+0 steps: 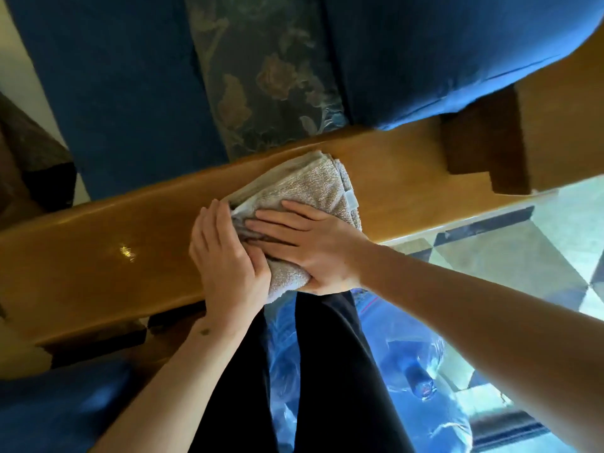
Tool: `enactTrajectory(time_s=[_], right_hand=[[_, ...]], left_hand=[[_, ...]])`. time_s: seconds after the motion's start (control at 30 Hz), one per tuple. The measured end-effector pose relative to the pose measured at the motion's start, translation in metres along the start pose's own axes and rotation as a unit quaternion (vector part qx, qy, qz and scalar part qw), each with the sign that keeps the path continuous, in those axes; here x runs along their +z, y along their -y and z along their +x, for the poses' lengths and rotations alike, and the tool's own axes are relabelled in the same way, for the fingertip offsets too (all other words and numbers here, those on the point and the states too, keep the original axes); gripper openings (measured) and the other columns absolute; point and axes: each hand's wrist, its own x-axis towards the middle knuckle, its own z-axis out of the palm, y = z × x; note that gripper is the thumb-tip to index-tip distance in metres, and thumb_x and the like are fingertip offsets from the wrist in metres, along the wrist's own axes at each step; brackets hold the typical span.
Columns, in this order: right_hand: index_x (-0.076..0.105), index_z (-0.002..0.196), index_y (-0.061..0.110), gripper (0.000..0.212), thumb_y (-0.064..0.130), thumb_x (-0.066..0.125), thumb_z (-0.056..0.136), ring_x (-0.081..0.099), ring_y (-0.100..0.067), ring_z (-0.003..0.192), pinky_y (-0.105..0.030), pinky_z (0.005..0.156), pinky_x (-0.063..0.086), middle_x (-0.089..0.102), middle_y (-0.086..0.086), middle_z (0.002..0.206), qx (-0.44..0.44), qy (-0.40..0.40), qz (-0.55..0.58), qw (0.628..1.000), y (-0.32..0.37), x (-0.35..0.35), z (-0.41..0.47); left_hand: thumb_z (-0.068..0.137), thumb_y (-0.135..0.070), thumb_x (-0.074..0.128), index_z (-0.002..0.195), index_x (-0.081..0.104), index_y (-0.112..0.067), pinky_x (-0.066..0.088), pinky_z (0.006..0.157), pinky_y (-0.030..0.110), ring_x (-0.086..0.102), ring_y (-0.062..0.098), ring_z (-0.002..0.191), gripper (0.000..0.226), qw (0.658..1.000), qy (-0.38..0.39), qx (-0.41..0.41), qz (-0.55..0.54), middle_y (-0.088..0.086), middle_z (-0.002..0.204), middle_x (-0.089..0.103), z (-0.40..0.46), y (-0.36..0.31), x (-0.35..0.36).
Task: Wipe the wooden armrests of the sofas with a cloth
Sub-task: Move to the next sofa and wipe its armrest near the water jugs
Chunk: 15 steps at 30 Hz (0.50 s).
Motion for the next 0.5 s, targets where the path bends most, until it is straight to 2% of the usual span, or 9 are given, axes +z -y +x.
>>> enactTrajectory(time_s=[0.13, 0.23, 0.3, 0.4, 0.5], right_hand=[[0.048, 0.157, 0.018, 0.072, 0.059, 0.055, 0.098, 0.025, -0.023, 0.160, -0.048, 0.132, 0.016, 0.036, -0.005, 0.170, 0.042, -0.026, -0.001, 0.999, -0.037, -0.017, -0.048], [0.047, 0.158, 0.019, 0.073, 0.060, 0.057, 0.098, 0.026, -0.024, 0.160, -0.050, 0.131, 0.019, 0.035, -0.005, 0.170, 0.078, -0.040, -0.014, 0.996, -0.065, -0.029, -0.083], [0.047, 0.158, 0.019, 0.074, 0.059, 0.058, 0.097, 0.027, -0.026, 0.160, -0.052, 0.130, 0.021, 0.035, -0.006, 0.170, 0.108, -0.055, -0.031, 0.992, -0.082, -0.037, -0.109], [0.047, 0.158, 0.016, 0.076, 0.059, 0.058, 0.097, 0.029, -0.028, 0.159, -0.053, 0.130, 0.020, 0.035, -0.009, 0.169, 0.129, -0.058, -0.060, 0.988, -0.089, -0.038, -0.128], [0.041, 0.161, 0.017, 0.076, 0.057, 0.051, 0.097, 0.027, -0.028, 0.159, -0.052, 0.130, 0.019, 0.032, -0.009, 0.171, 0.159, -0.065, -0.091, 0.981, -0.078, -0.032, -0.125]], left_hand=[[0.079, -0.012, 0.055, 0.147, 0.040, -0.001, 0.032, 0.114, 0.060, 0.038, 0.042, 0.138, 0.071, 0.998, 0.030, 0.060, 0.009, 0.024, 0.149, 0.044, 0.018, -0.055, 0.020], [0.084, -0.024, 0.063, 0.148, 0.042, -0.007, 0.032, 0.114, 0.056, 0.037, 0.041, 0.138, 0.069, 0.995, 0.033, 0.099, 0.008, 0.022, 0.150, 0.042, 0.028, -0.082, 0.031], [0.091, -0.034, 0.060, 0.148, 0.043, -0.009, 0.030, 0.116, 0.052, 0.034, 0.039, 0.140, 0.065, 0.992, 0.028, 0.121, -0.004, 0.021, 0.153, 0.039, 0.028, -0.092, 0.038], [0.095, -0.035, 0.053, 0.149, 0.043, -0.011, 0.029, 0.116, 0.052, 0.032, 0.037, 0.143, 0.060, 0.986, 0.043, 0.158, -0.013, 0.019, 0.156, 0.038, 0.017, -0.079, 0.040], [0.097, -0.032, 0.053, 0.150, 0.044, -0.011, 0.030, 0.116, 0.053, 0.031, 0.036, 0.144, 0.058, 0.987, 0.050, 0.153, 0.003, 0.019, 0.157, 0.037, 0.002, -0.035, 0.027]])
